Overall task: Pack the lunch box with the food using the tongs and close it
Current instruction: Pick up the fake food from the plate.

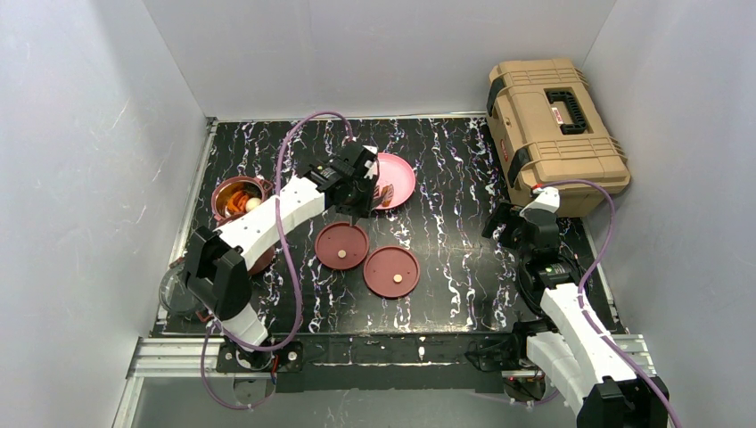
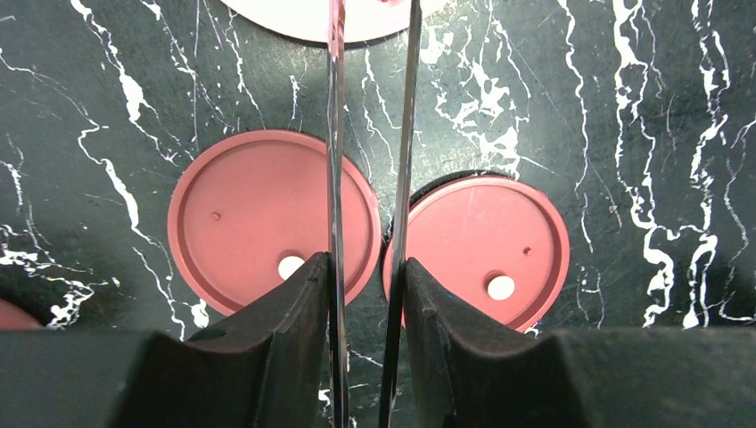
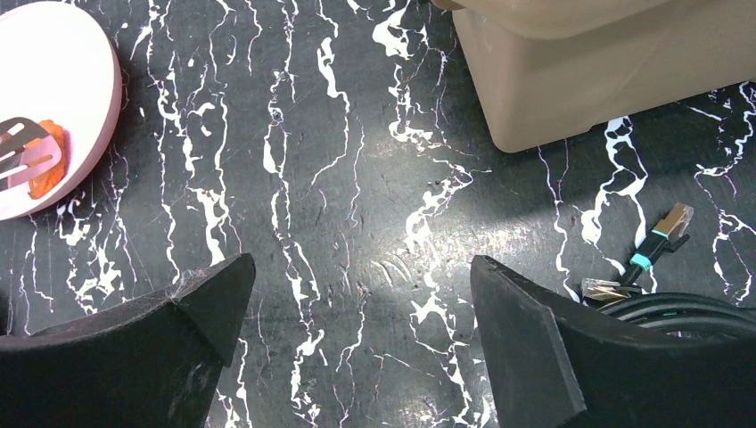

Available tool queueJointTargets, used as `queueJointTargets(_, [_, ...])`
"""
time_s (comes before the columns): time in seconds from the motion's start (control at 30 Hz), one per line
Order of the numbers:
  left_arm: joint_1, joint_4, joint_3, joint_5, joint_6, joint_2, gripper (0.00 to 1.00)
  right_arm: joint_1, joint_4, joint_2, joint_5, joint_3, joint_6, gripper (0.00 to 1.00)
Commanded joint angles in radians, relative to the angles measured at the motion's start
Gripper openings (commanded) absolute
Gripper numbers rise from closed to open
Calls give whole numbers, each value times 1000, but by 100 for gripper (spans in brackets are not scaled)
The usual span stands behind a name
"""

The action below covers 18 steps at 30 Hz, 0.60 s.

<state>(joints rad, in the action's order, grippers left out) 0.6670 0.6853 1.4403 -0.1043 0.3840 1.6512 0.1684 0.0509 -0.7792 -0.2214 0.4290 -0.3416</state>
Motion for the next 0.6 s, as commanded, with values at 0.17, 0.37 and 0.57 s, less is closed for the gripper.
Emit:
queueJointTargets(0.17, [53,52,75,-120,-61,-2,33,-1,-37,-2,-3,17,-4,100])
queueJointTargets(0.37, [68,88,106,-152,-66,31,34,-1,-37,-2,-2,17,-5,100])
queueJointTargets(0.57, [74,89,119,-139,-65,48,34,-1,-37,0,-1,17,-5,100])
